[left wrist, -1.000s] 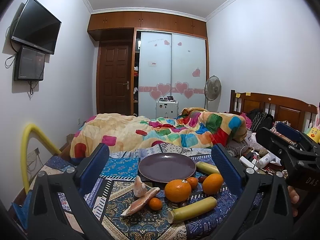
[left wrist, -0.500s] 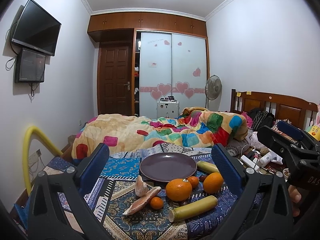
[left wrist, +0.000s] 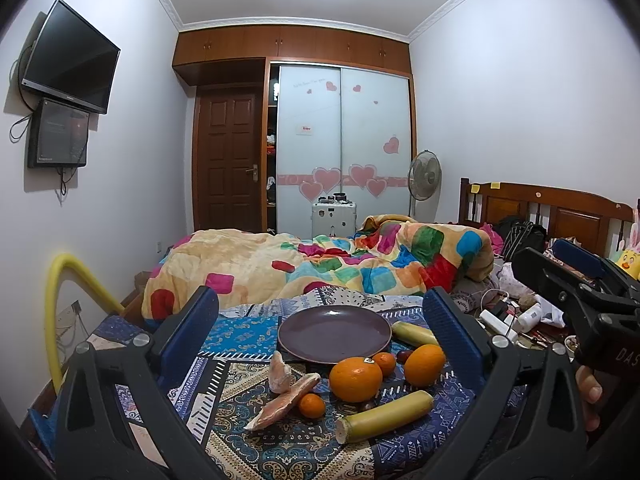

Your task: Organize fruits

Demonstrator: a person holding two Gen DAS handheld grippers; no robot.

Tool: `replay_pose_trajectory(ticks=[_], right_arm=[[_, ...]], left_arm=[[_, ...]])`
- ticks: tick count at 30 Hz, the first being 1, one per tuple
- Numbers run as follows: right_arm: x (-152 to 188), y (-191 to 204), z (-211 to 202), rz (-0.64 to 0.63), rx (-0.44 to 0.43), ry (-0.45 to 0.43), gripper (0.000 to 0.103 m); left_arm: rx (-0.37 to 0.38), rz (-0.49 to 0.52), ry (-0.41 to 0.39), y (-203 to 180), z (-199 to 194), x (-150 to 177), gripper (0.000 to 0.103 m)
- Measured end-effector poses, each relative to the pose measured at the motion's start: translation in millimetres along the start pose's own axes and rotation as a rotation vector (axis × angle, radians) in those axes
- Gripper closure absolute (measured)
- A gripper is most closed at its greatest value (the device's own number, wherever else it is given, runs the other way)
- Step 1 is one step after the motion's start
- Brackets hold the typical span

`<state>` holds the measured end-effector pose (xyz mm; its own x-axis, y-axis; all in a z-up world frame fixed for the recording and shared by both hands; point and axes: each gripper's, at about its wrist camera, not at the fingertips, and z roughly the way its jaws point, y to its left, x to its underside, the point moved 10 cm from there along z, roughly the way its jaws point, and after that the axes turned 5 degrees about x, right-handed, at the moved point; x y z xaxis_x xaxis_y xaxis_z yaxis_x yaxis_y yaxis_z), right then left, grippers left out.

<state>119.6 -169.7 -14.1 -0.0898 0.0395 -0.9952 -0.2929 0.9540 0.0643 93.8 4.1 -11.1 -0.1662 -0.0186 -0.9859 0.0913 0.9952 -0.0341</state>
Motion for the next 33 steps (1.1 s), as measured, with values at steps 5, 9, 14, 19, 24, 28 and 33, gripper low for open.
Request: replay_pose_trajectory(ticks=[5, 9, 14, 19, 24, 28, 33], right_arm=[[0.1, -0.1, -0.1, 0.000, -0.001, -0.001, 0.000], [-0.5, 0.2, -0.3, -0.001, 0.000, -0.003, 0.000], [-1.0, 1.3, 0.3, -0.002, -0.005, -0.004, 0.000], [-0.7, 2.6, 0.9, -0.001, -0.011, -0.004, 0.000], [1.3, 2.5, 2.5, -0.001, -0.009, -0.002, 0.000], [7.1, 0.5, 7.1, -0.006, -0.001, 0.008, 0.000], [22.8, -4.9, 21.6, -0.027, 0.019, 0.055, 0.000]], left_arm=[[0.003, 0.001, 0.002, -1.2, 0.4, 0.5, 0.000], [0.004, 0.003, 0.002, -3.3, -0.2, 0.9, 0.000], [0.006, 0.002, 0.003, -2.8, 0.1, 1.4, 0.000], [0.001, 0.001, 0.005, -2.3, 0.9, 4.1, 0.000], [-0.005, -0.002, 0.012, 1.0, 4.4, 7.1, 0.000], [-0.015, -0.003, 0.021, 4.5, 10.9, 12.6, 0.000], [-0.031, 0.005, 0.078, 11.4, 27.0, 31.1, 0.000]])
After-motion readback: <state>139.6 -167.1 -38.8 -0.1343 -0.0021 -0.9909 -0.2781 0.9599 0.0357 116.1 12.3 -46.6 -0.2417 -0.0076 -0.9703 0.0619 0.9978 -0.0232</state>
